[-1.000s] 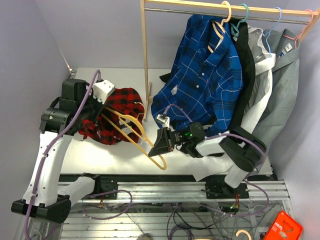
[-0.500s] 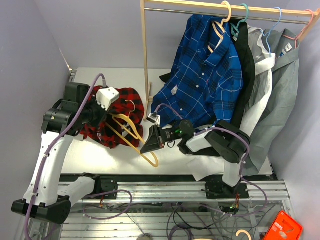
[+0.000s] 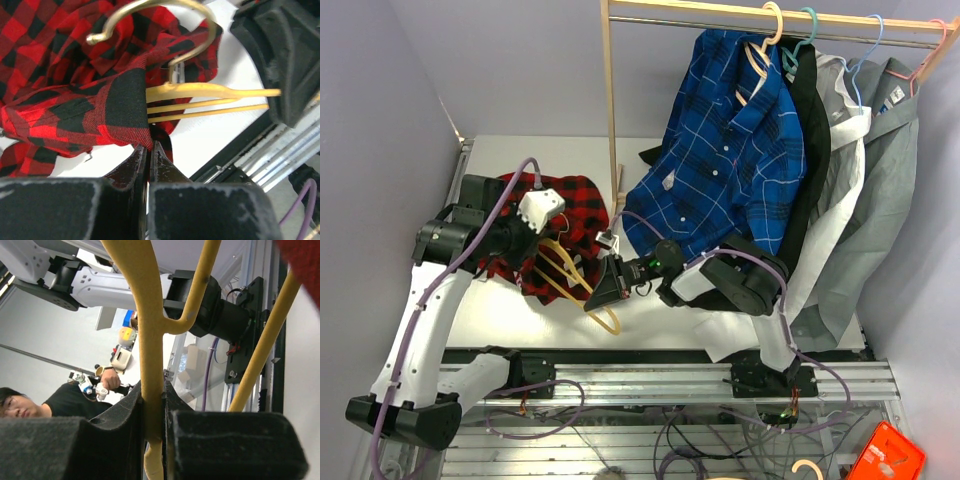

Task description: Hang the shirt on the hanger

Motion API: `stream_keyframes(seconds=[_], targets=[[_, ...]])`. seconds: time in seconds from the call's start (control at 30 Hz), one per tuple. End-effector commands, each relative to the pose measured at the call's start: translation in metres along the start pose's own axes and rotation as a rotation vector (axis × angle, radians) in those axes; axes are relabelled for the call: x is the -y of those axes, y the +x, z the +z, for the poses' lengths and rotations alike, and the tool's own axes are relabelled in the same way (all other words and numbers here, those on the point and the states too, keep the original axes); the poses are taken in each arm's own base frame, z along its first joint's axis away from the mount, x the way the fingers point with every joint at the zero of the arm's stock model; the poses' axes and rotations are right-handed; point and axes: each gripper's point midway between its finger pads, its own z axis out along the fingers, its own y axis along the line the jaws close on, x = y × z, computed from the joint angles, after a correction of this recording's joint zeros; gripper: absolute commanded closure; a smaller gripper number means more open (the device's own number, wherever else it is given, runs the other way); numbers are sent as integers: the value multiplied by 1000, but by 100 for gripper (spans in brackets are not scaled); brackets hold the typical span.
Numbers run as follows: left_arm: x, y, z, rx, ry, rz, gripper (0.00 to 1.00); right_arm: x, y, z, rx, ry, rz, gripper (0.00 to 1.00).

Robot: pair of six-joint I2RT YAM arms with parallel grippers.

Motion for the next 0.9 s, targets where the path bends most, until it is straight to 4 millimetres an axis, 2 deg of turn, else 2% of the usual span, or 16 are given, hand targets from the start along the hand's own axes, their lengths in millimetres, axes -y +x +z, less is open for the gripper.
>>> stream_keyframes(seconds=[0.0,0.1,0.23,0.33,0.43,0.57,0.6,0.67,0.8,0.83,0.87], targets=[[28,-7,-4,29,161,30,93,-25,-9,-1,32,-143,-324,100],[42,3,-5,-12,246,52,93,-19,-17,3,37,-147,-330,100],[48,15,-11,-61,282,95,93,-11,-25,3,38,-145,-344,100],[45,28,-9,-131,280,109,93,-14,-40,2,49,-157,-389,100],[26,35,-6,-171,184,138,92,-14,-48,0,45,-159,-397,100],[-10,30,-9,-162,-26,187,92,-11,-45,0,22,-159,-396,100],[-16,28,-11,-159,-58,196,89,-9,-43,-1,16,-155,-394,100],[-16,24,-16,-149,-62,208,68,-5,-39,-1,1,-152,-407,100],[-5,20,-23,-123,-4,223,53,13,-37,-1,-20,-144,-428,100],[-3,20,-24,-122,2,227,46,17,-36,0,-29,-144,-427,100],[-2,21,-25,-118,3,234,34,23,-36,0,-35,-142,-421,100]])
